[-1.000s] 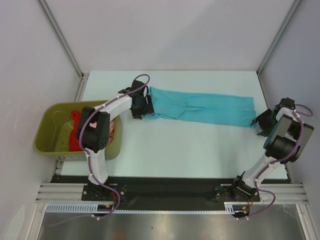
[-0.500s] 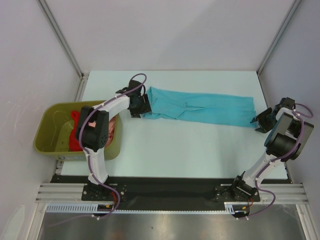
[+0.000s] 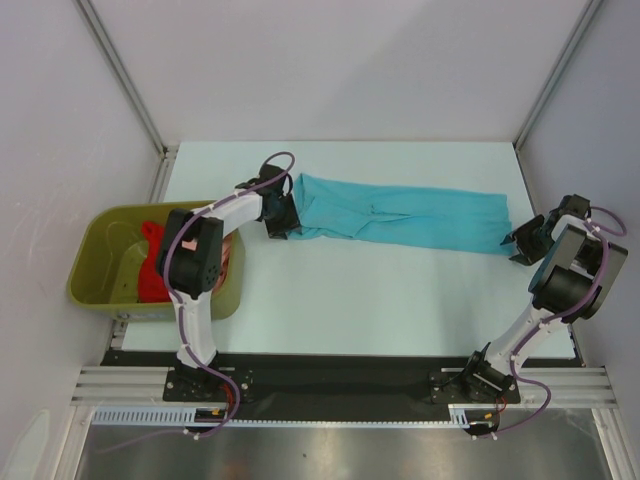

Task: Fold and stack the t-shirts
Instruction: Fold the tshirt

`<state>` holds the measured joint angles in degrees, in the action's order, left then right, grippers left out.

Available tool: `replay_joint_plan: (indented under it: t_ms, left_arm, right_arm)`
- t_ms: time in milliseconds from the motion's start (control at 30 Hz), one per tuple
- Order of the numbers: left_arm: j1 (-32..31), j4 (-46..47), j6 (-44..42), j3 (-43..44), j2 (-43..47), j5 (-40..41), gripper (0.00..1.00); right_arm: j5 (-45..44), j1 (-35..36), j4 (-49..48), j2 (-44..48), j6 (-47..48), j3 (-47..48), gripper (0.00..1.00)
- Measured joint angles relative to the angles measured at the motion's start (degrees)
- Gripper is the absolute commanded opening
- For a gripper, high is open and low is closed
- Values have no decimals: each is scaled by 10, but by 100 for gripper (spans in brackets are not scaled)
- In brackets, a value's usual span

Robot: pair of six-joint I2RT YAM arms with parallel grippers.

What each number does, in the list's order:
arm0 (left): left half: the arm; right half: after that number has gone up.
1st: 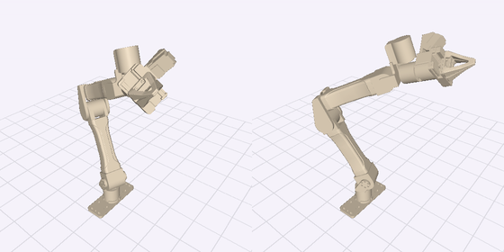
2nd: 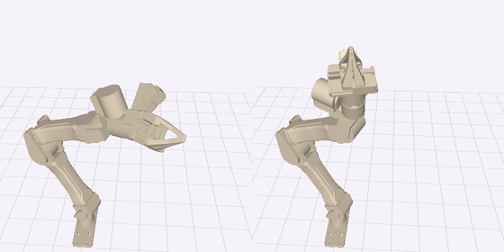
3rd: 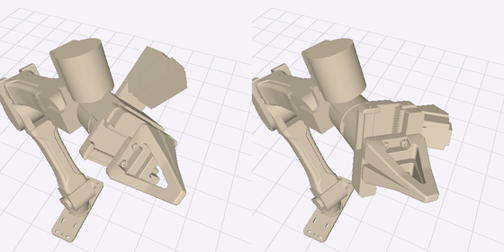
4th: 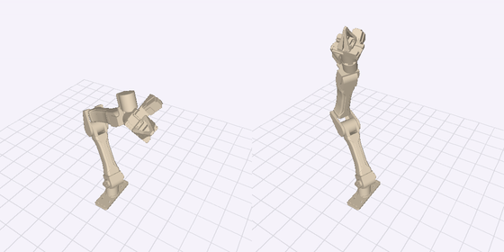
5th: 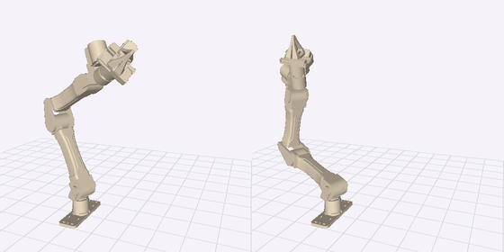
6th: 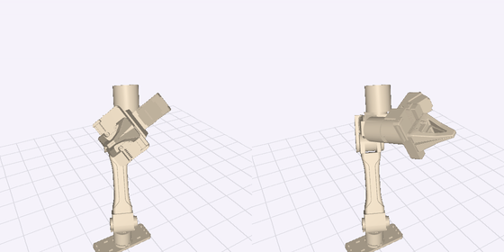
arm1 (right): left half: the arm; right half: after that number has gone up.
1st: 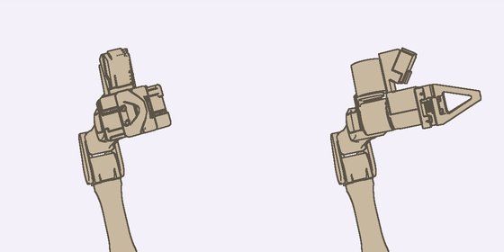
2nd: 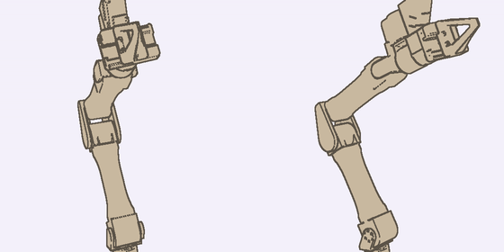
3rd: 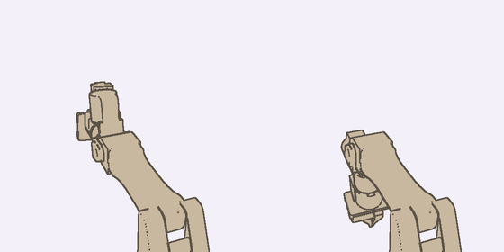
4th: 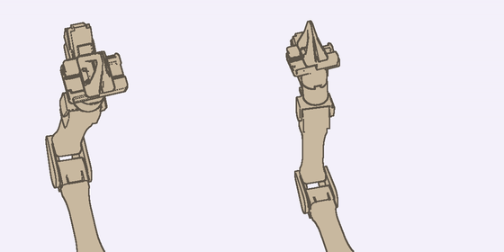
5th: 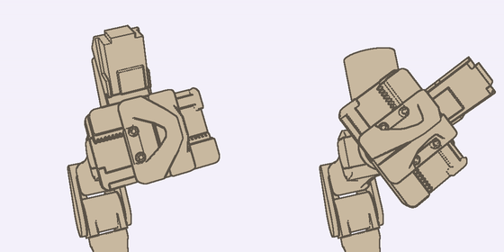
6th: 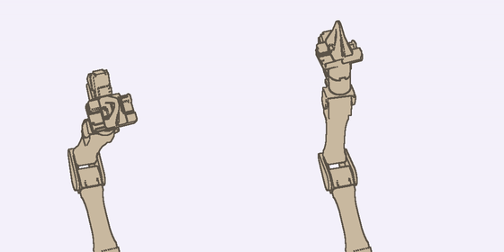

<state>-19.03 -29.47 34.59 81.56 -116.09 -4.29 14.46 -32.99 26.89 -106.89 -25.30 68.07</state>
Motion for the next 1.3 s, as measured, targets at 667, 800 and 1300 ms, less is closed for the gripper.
replay_joint_plan:
  t_ms: [667,800,1300]
  left_arm:
    - [5,-5,3,23,-23,7,0]
    - [5,-4,2,23,-23,7,19]
    - [-8,-70,-11,-2,60,30,56]
  right_arm:
    - [-46,10,20,-27,19,32,0]
    - [-99,11,46,-9,37,24,17]
    - [-174,189,140,71,23,120,58]
